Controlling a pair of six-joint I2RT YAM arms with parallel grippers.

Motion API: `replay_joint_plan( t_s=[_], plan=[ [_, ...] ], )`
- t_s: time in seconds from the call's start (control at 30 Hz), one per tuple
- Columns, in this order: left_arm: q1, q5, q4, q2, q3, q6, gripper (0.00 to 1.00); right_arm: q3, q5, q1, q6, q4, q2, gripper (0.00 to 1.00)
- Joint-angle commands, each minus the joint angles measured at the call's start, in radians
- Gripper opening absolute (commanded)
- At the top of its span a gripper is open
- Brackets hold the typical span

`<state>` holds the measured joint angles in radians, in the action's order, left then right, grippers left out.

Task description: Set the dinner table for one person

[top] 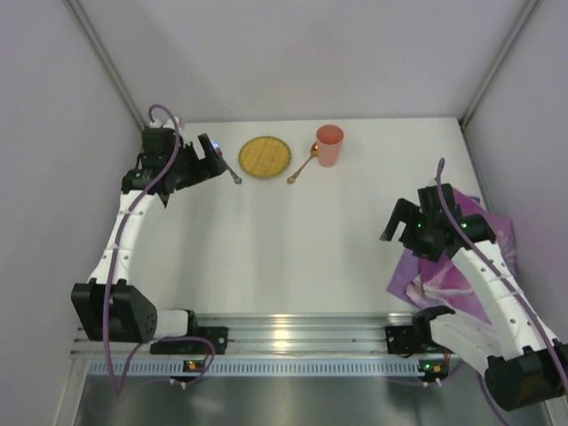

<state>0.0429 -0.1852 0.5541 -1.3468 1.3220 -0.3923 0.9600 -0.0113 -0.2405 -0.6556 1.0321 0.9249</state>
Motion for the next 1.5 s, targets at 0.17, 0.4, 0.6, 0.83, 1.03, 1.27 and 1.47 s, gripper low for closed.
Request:
replay_joint_plan(
  t_s=[0.17,0.4,0.6,0.83,1.03,1.27,1.47],
  plan=[
    [0.002,-0.184,0.043,0.097,-0.142,-0.099,0.98,-0.233,0.006,0.053,-0.021,-0.257,0.093,1.0],
    [0.008,-0.149,0.13,0.086,-0.112,-0.053,0.98,-0.333,0.074,0.179,-0.016,-0.418,0.287,0.91],
    [0.008,-0.132,0.168,0.098,-0.107,-0.017,0.98,-0.392,0.134,0.191,-0.039,-0.572,0.411,0.47],
    [0.008,-0.146,0.162,0.123,-0.132,-0.019,0.98,-0.393,0.139,0.153,-0.016,-0.589,0.488,0.0],
    [0.008,-0.129,0.152,0.144,-0.17,-0.029,0.98,-0.227,0.162,-0.159,-0.088,-0.529,0.548,0.0],
    [0.006,-0.123,0.139,0.195,-0.233,-0.048,0.98,0.19,0.221,-0.624,-0.104,-0.426,0.784,0.0],
    [0.011,-0.154,0.141,0.239,-0.283,-0.066,0.98,0.378,0.11,-0.703,-0.033,-0.331,0.75,1.0]
  ],
)
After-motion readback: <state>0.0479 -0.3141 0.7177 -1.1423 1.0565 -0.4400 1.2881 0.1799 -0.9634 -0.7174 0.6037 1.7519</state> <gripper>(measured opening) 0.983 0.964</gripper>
